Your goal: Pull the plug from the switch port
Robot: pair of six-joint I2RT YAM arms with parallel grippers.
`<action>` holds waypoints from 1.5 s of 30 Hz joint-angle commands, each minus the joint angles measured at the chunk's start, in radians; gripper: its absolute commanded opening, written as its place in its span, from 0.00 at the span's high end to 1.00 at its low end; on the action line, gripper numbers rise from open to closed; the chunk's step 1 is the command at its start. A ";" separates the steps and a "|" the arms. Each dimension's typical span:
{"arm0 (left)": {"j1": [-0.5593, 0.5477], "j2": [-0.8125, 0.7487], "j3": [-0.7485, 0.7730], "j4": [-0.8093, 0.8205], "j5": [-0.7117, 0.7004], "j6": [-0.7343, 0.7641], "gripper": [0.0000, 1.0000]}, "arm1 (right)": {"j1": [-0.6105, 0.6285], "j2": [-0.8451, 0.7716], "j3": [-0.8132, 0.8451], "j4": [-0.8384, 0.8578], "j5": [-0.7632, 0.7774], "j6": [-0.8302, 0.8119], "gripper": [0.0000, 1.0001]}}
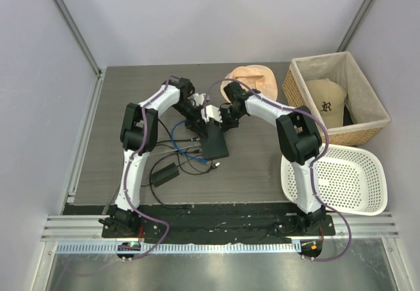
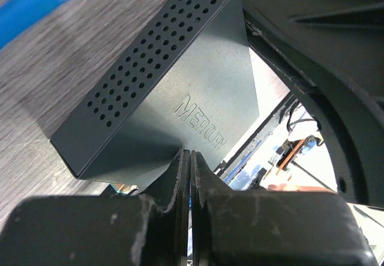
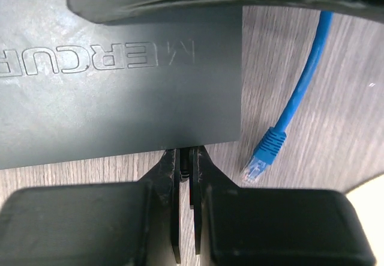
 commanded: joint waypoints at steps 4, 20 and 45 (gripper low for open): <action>-0.004 0.075 -0.040 0.036 -0.303 0.071 1.00 | 0.009 -0.035 -0.091 0.029 0.095 -0.034 0.99; -0.007 0.070 -0.071 0.039 -0.371 0.068 1.00 | -0.046 -0.060 -0.177 0.084 0.211 0.091 0.99; -0.024 -0.003 -0.010 0.051 -0.238 0.074 1.00 | -0.186 -0.097 -0.125 0.262 0.399 0.611 0.87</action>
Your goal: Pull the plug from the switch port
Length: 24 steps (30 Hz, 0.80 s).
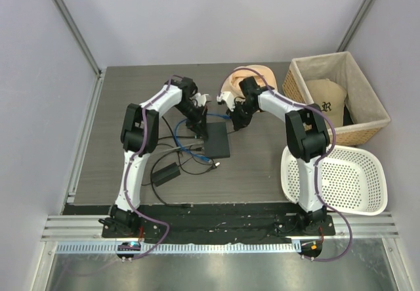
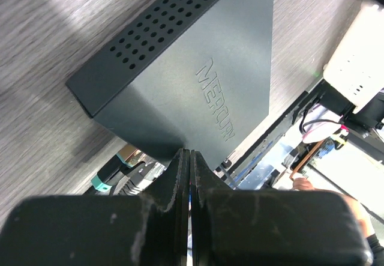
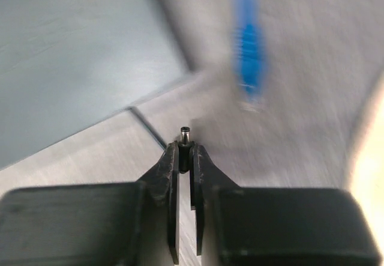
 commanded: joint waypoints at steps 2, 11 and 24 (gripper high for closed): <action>-0.004 -0.007 0.028 0.062 -0.167 0.077 0.99 | -0.055 -0.071 -0.037 0.294 0.437 0.283 0.70; 0.058 -0.146 0.019 0.088 -0.182 0.081 0.62 | -0.055 -0.159 0.011 0.232 0.196 0.517 0.35; 0.135 -0.008 0.087 0.022 -0.103 0.173 0.55 | 0.020 -0.108 -0.006 0.132 -0.303 0.597 0.36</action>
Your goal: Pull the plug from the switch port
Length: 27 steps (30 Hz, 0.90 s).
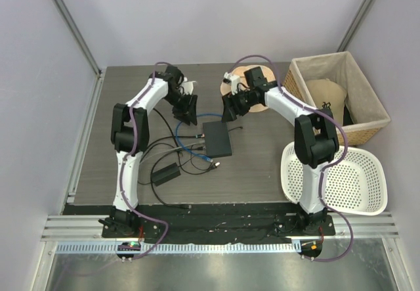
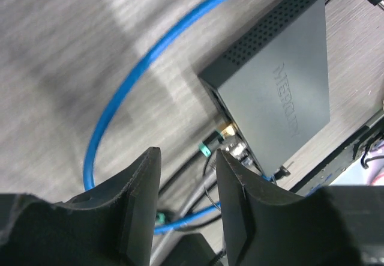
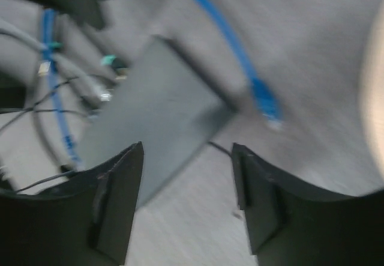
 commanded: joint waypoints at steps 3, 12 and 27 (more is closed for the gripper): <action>0.052 0.095 0.070 -0.039 0.133 0.067 0.55 | 0.062 0.057 0.042 -0.021 -0.197 0.026 0.46; 0.050 0.116 0.057 -0.046 0.225 0.053 0.54 | 0.105 0.141 0.094 -0.020 -0.080 0.044 0.81; 0.030 0.147 -0.015 -0.036 0.274 -0.005 0.48 | 0.142 0.219 0.034 -0.122 0.185 0.041 0.99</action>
